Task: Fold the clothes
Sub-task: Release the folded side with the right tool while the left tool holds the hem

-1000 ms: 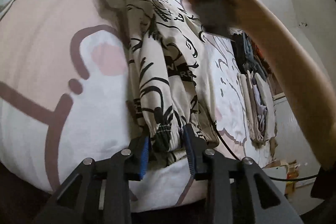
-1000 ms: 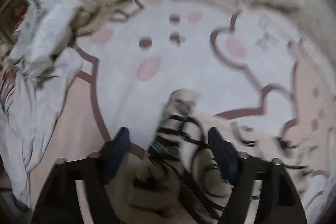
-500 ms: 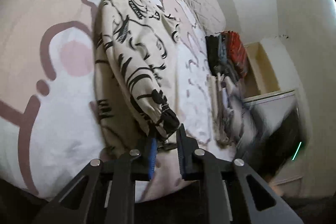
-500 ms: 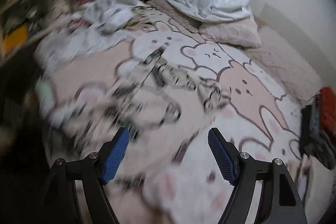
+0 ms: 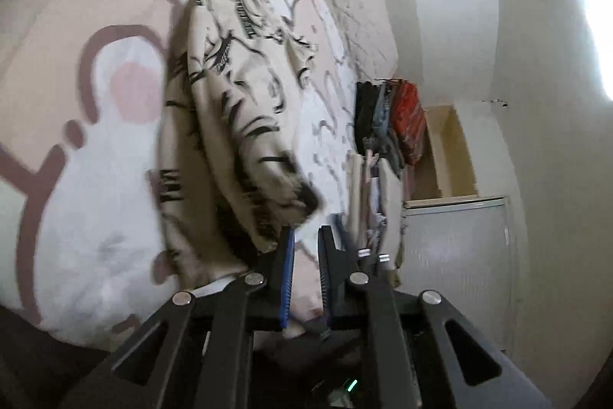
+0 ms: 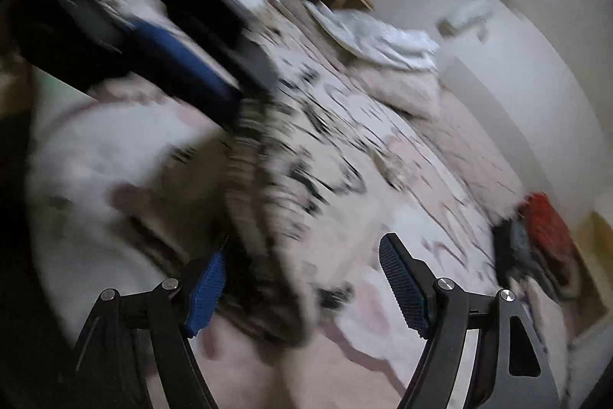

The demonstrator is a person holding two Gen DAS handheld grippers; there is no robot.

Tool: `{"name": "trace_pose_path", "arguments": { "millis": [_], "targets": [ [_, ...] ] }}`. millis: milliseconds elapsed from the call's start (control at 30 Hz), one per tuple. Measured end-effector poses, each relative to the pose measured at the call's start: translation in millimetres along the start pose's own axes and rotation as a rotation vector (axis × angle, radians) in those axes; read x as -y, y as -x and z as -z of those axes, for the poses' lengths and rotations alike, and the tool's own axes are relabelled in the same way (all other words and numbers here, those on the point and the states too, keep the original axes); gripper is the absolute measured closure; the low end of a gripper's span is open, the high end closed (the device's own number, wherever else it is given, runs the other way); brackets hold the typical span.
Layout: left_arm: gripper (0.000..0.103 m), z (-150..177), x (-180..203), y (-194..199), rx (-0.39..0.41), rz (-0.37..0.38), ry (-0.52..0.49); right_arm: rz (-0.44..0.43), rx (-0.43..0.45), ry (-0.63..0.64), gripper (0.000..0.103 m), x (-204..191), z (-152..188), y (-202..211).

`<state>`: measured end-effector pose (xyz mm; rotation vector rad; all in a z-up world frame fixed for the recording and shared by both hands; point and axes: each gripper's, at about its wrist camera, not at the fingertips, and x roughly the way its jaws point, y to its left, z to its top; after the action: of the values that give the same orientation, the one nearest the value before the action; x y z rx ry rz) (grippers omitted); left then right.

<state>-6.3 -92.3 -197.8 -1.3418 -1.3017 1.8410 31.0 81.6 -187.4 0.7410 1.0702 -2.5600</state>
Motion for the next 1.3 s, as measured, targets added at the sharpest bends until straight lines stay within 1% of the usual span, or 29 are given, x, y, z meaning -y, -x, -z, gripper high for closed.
{"name": "trace_pose_path", "arguments": {
  "millis": [67,133,200,267,333,367,400,433,467,500,533,567,600,700,733,767,800,867,900,933,967,1000,1133,1267,1300],
  "targets": [
    [0.090,4,-14,-4,-0.015,-0.045,0.021,0.100,-0.022,0.010,0.025,10,7,-1],
    [0.090,8,-31,-11,-0.044,-0.110,0.044,0.153,-0.031,0.024,0.025,22,19,-1],
    [0.091,15,-48,-17,-0.086,-0.156,0.073,0.163,-0.058,0.046,0.025,27,31,-7],
    [0.099,20,-52,-17,-0.104,-0.183,0.069,0.142,-0.082,0.056,0.025,28,42,-10],
    [0.099,22,-39,-11,-0.097,-0.236,-0.004,0.132,-0.057,0.072,0.025,25,43,-5],
    [0.099,22,-26,-8,-0.084,-0.259,-0.070,0.127,-0.045,0.080,0.025,24,42,-3],
    [0.099,20,-13,-5,-0.072,-0.275,-0.130,0.121,-0.041,0.087,0.025,23,42,-3],
    [0.098,17,-1,-6,-0.066,-0.274,-0.174,0.114,-0.040,0.092,0.025,21,41,-2],
    [0.093,13,11,-6,-0.060,-0.273,-0.218,0.112,-0.039,0.095,0.025,18,43,0],
    [0.078,10,21,-8,-0.055,-0.275,-0.255,0.112,-0.040,0.096,0.025,14,46,3],
    [0.068,7,26,-14,-0.050,-0.288,-0.270,0.113,-0.040,0.096,0.025,12,48,4],
    [0.051,4,30,-19,-0.046,-0.301,-0.286,0.114,-0.040,0.095,0.025,11,48,5],
    [0.050,1,35,-24,-0.042,-0.314,-0.301,0.115,-0.041,0.095,0.025,10,49,5],
    [0.051,-10,37,-49,-0.065,-0.361,-0.314,0.119,-0.042,0.094,0.025,7,51,6],
    [0.053,-12,32,-55,-0.080,-0.379,-0.307,0.121,-0.042,0.094,0.025,7,51,6],
    [0.060,-11,29,-58,-0.093,-0.394,-0.301,0.122,-0.042,0.093,0.025,6,52,7],
    [0.063,-11,26,-61,-0.106,-0.409,-0.294,0.123,-0.042,0.093,0.025,5,52,7],
    [0.064,-11,20,-67,-0.132,-0.438,-0.281,0.124,-0.041,0.094,0.025,6,54,7],
    [0.069,-10,17,-69,-0.141,-0.448,-0.275,0.123,-0.039,0.094,0.025,7,55,8],
    [0.076,-10,17,-70,-0.141,-0.444,-0.269,0.122,-0.039,0.093,0.025,7,56,8],
    [0.086,-10,17,-69,-0.137,-0.438,-0.266,0.121,-0.039,0.091,0.025,7,56,8],
    [0.089,-9,19,-64,-0.125,-0.422,-0.270,0.121,-0.039,0.090,0.025,7,56,8],
    [0.090,-4,33,-52,-0.095,-0.398,-0.313,0.118,-0.038,0.085,0.025,6,56,7],
    [0.090,-2,36,-53,-0.095,-0.455,-0.326,0.115,-0.035,0.082,0.025,5,57,6],
    [0.087,-1,36,-53,-0.094,-0.471,-0.332,0.114,-0.035,0.081,0.025,5,57,6]
  ]
}}
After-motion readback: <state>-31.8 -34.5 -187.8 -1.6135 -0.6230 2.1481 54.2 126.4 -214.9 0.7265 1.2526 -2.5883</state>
